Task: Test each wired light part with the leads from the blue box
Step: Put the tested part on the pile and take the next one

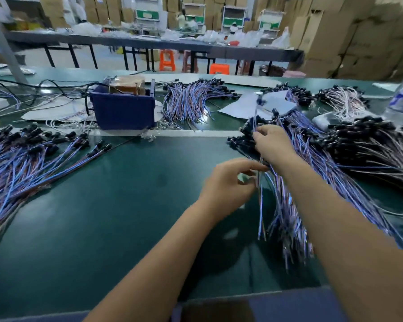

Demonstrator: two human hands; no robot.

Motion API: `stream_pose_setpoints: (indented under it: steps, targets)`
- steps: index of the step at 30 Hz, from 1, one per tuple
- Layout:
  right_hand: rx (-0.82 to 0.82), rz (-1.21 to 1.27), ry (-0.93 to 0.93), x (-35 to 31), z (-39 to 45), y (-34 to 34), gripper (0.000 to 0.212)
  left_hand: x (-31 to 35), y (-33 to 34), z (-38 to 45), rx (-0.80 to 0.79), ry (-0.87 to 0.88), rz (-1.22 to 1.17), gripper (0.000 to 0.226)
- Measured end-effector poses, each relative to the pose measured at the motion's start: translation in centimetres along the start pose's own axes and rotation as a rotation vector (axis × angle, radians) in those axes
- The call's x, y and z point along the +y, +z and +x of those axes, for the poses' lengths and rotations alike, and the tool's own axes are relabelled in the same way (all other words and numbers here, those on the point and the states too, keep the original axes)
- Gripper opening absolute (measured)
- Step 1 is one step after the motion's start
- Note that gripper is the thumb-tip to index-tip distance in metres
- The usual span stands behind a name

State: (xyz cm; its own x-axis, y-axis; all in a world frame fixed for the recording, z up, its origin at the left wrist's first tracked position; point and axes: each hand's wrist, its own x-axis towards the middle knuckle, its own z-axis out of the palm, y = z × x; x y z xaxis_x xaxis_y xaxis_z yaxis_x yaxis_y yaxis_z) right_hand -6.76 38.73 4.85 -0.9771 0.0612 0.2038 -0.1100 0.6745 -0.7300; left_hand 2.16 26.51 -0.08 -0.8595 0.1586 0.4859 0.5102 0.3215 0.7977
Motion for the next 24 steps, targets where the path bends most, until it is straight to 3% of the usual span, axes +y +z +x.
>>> stream_pose_setpoints:
  steps: [4,9,14,19,24]
  targets:
    - [0.018,-0.363,0.083,3.7,-0.7,-3.9,0.028,0.3,2.6,-0.3,-0.203,-0.113,0.008,0.042]
    - [0.117,-0.449,0.165,5.1,-1.6,-3.3,0.026,-0.2,1.7,-0.2,-0.202,-0.149,0.011,0.032]
    - [0.246,-0.492,-0.057,1.3,-2.5,1.4,0.037,-1.9,-1.7,-0.3,-0.049,-0.249,0.036,0.032]
    - [0.060,-0.379,-0.266,-4.3,-3.8,9.3,0.038,-4.1,-7.9,-1.0,0.132,-0.333,0.216,0.031]
    - [-0.170,-0.281,-0.331,-9.0,-4.8,16.1,0.034,-6.9,-16.2,-2.4,0.370,-0.521,0.627,0.027]
